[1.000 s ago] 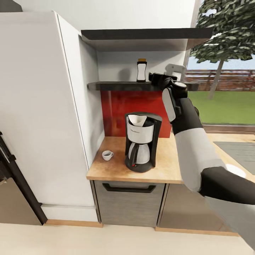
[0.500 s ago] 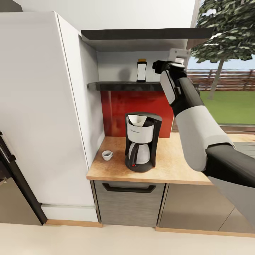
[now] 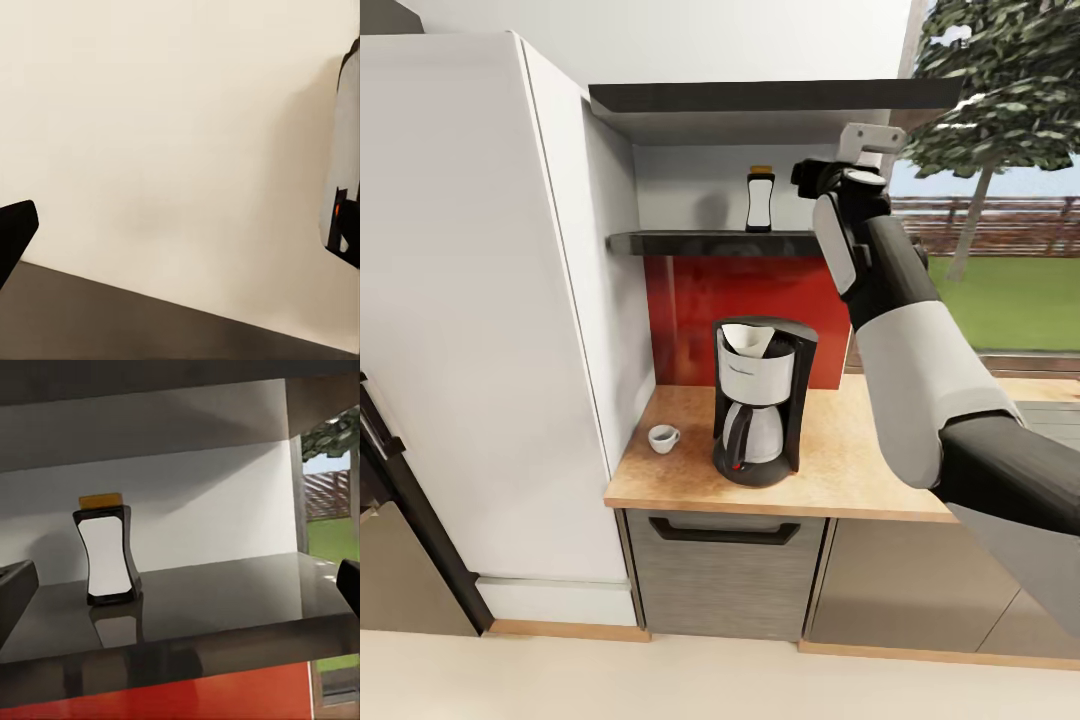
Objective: Set up a coffee station on the kitchen countertop: keep the coffee maker on the countertop, move the bottle of coffee from the kitchen shelf to the counter next to the coffee maker, place a paper coffee filter on top of the coffee maker, put the saucer next to the coffee maker with the coffee cup on the saucer, and place the electric kettle next to the coffee maker.
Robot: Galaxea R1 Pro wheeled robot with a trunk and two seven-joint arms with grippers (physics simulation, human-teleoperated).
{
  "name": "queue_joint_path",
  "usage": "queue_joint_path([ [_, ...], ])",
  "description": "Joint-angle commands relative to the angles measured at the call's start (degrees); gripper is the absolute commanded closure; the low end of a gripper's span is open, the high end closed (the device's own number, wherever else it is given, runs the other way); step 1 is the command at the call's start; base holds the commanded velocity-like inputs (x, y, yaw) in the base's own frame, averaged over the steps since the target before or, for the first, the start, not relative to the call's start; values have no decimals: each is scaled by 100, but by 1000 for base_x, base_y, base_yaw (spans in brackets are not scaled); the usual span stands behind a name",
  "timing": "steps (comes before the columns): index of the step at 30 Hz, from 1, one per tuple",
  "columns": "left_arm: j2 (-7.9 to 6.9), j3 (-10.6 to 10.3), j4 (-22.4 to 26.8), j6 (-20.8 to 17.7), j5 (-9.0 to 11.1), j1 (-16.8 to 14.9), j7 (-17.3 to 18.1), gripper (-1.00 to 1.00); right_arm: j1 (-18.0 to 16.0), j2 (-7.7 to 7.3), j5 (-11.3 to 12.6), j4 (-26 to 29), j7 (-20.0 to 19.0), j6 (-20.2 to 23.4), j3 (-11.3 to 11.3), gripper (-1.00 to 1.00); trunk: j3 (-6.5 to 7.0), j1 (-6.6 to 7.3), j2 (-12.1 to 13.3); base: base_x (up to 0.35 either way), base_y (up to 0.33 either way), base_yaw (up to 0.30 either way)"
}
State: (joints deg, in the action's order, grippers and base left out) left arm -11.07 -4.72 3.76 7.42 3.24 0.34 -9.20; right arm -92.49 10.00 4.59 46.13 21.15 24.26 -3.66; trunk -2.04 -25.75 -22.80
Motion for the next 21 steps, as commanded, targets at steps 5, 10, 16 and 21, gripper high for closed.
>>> queue_joint_path([
  [5, 19, -44, 82, 104, 43, -77, -14, -100, 56, 0, 68, 14, 47, 30, 16, -100, -12, -4, -12, 0, 0, 0],
  [10, 12, -34, 110, 265, 45, -88, -12, -100, 190, 0, 76, -3, 47, 34, 22, -100, -12, -4, -12, 0, 0, 0],
  [16, -5, -43, 115, 349, 45, -87, -12, -100, 225, 0, 71, -18, 47, 35, 23, -100, -12, -4, -12, 0, 0, 0],
  [21, -41, -58, 122, 374, 42, -87, -12, -100, 231, 0, 69, -60, 47, 40, 23, -100, -12, -4, -12, 0, 191, 0],
])
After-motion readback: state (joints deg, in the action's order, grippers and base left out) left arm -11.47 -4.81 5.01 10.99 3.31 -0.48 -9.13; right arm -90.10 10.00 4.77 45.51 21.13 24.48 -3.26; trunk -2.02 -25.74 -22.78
